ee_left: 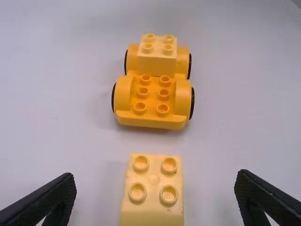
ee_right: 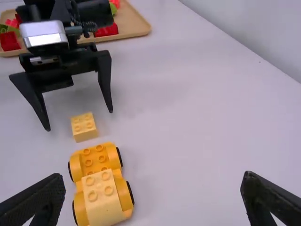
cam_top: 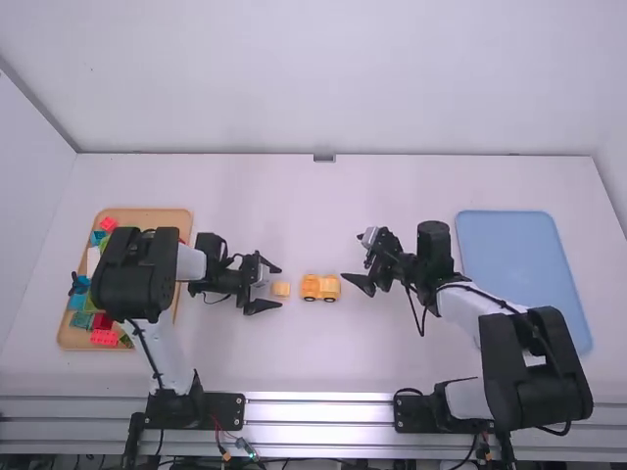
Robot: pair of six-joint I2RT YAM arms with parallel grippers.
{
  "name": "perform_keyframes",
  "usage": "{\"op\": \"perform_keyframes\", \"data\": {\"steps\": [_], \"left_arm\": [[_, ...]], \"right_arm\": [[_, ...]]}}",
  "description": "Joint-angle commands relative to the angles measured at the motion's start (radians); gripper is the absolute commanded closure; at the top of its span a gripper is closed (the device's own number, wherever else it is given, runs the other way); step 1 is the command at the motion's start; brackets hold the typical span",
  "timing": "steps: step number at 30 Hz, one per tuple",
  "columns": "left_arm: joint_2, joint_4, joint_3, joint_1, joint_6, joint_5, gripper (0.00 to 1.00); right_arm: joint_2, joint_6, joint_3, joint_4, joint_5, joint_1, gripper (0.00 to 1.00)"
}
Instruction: Assemble lego blocks to make yellow taxi
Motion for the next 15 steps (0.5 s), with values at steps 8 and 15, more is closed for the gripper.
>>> {"op": "perform_keyframes", "data": {"steps": [8,15], "left_arm": [[0.079,0.036,0.0,0.003,-0.008,0.024,0.36],[0.091,0.035,0.012,0.003,-0.008,0.026,0.47]], "right_arm": [[0.006,0.069,-0.008,0.036,-0.027,-0.004,0.01],[0.006,0.069,-0.008,0.037,-0.025,-0.005,0.01]]}}
